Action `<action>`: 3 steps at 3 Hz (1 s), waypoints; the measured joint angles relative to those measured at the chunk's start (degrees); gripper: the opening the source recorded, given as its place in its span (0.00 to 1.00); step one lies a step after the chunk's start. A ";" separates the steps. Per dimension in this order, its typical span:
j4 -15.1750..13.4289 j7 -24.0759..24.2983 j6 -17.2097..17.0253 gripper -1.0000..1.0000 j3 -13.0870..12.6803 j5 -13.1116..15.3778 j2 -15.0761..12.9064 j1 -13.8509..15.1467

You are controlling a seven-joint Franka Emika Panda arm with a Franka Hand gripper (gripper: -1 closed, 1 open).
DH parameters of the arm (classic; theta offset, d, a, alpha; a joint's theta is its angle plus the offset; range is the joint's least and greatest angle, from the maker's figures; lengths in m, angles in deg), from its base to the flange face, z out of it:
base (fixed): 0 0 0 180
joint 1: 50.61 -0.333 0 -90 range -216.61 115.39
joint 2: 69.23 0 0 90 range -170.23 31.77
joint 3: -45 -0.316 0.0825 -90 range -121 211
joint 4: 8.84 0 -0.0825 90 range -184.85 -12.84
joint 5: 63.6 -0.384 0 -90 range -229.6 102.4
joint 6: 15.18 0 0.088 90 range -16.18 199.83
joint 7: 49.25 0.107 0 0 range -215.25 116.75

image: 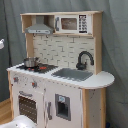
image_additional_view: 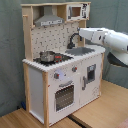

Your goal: Play with the kitchen

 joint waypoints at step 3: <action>-0.44 -9.75 6.58 1.00 2.21 0.00 -12.13 4.89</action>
